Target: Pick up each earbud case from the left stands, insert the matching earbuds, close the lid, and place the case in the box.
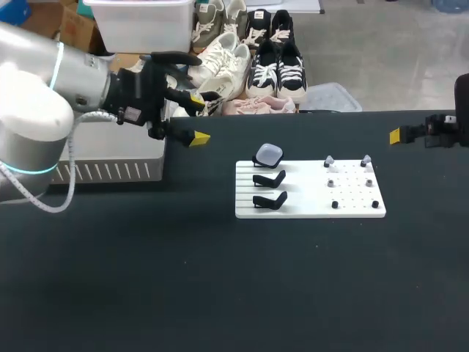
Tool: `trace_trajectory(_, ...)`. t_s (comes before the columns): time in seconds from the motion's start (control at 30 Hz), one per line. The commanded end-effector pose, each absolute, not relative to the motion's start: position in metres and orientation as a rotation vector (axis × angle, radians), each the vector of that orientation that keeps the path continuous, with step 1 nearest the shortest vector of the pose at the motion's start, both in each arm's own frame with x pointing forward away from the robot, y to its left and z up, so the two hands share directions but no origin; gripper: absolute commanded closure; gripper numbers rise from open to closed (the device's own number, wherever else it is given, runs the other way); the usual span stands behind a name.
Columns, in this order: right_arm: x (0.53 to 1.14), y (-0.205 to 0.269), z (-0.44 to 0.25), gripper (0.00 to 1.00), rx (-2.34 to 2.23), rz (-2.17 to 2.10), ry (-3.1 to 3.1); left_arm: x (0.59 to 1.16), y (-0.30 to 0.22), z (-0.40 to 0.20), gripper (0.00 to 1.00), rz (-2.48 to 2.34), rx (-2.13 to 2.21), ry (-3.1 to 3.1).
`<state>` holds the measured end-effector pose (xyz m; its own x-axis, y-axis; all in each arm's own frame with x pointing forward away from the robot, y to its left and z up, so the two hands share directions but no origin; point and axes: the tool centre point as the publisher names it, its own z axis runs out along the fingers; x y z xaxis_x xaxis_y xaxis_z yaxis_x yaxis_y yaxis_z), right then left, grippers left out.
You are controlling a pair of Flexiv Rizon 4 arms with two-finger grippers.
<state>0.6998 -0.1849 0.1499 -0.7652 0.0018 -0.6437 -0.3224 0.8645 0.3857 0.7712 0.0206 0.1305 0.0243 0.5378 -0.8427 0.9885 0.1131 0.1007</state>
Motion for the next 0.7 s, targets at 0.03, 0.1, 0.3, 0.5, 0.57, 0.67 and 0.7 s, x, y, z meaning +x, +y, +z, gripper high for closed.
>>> trace_trajectory(0.03,0.7,-0.186,0.15,0.0,-0.234,0.644,2.371,0.785,0.001,0.111,0.0,-0.856,1.623,1.602)
trace_trajectory(0.1,0.7,-0.186,0.15,0.0,-0.234,0.644,2.371,0.786,-0.003,0.105,0.0,-0.861,1.627,1.606)
trace_trajectory(0.3,0.7,-0.186,0.15,0.0,-0.234,0.644,2.371,0.79,-0.018,0.083,0.0,-0.884,1.643,1.639)
trace_trajectory(0.5,0.7,-0.186,0.15,0.0,-0.234,0.644,2.371,0.79,-0.03,0.067,0.0,-0.898,1.667,1.628)
trace_trajectory(0.57,0.7,-0.186,0.15,0.0,-0.234,0.644,2.371,0.79,-0.034,0.064,0.0,-0.905,1.671,1.626)
trace_trajectory(0.67,0.7,-0.186,0.15,0.0,-0.234,0.644,2.371,0.791,-0.04,0.06,0.11,-0.919,1.672,1.621)
trace_trajectory(0.7,0.7,-0.186,0.15,0.0,-0.234,0.644,2.371,0.791,-0.041,0.06,0.1,-0.927,1.672,1.621)
